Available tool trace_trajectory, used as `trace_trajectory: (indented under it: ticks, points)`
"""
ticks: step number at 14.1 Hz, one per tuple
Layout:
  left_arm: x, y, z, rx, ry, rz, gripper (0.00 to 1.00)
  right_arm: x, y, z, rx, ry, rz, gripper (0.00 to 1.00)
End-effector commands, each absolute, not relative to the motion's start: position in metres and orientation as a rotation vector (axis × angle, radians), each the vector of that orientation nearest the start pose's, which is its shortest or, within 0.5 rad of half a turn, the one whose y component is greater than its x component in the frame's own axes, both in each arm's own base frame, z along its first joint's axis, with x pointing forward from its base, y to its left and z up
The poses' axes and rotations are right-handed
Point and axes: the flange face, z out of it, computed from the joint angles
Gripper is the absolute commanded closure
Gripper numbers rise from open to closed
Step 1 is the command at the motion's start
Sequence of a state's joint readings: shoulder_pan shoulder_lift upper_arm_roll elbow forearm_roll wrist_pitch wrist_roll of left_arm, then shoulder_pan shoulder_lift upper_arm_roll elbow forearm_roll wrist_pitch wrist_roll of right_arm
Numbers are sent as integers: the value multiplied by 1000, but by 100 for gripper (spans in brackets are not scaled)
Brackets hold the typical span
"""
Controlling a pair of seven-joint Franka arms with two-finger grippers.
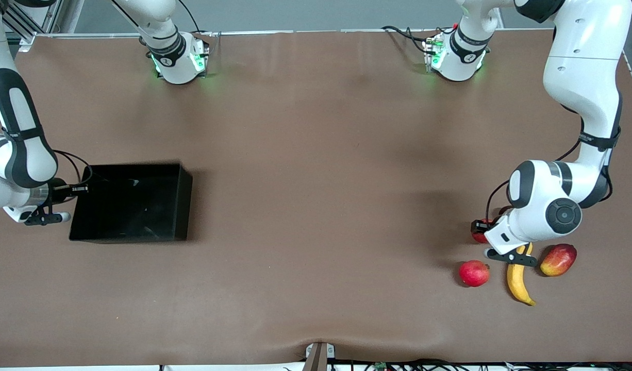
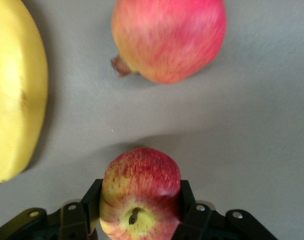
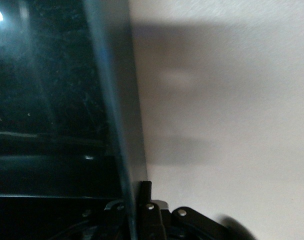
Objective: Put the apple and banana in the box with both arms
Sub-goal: 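Lift the apple with the left gripper while the right gripper slides the tray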
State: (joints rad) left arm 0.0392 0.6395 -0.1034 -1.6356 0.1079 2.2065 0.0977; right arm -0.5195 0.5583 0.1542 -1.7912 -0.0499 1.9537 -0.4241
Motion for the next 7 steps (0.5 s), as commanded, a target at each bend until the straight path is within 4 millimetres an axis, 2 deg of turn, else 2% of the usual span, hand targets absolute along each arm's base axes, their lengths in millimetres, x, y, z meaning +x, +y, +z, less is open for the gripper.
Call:
trace_trajectory:
  ticks: [1, 3, 5, 7]
  points:
    - [683, -41, 294, -3078, 348, 53, 100, 576, -215, 253, -2891, -144, 562, 100]
    - [678, -45, 324, -3077, 352, 52, 100, 594, -192, 285, -2872, -204, 618, 100]
    - [669, -39, 351, -3078, 329, 93, 100, 611, -145, 324, -2868, -305, 670, 100]
    - [663, -38, 374, -3073, 324, 104, 100, 623, -85, 354, -2877, -413, 670, 100]
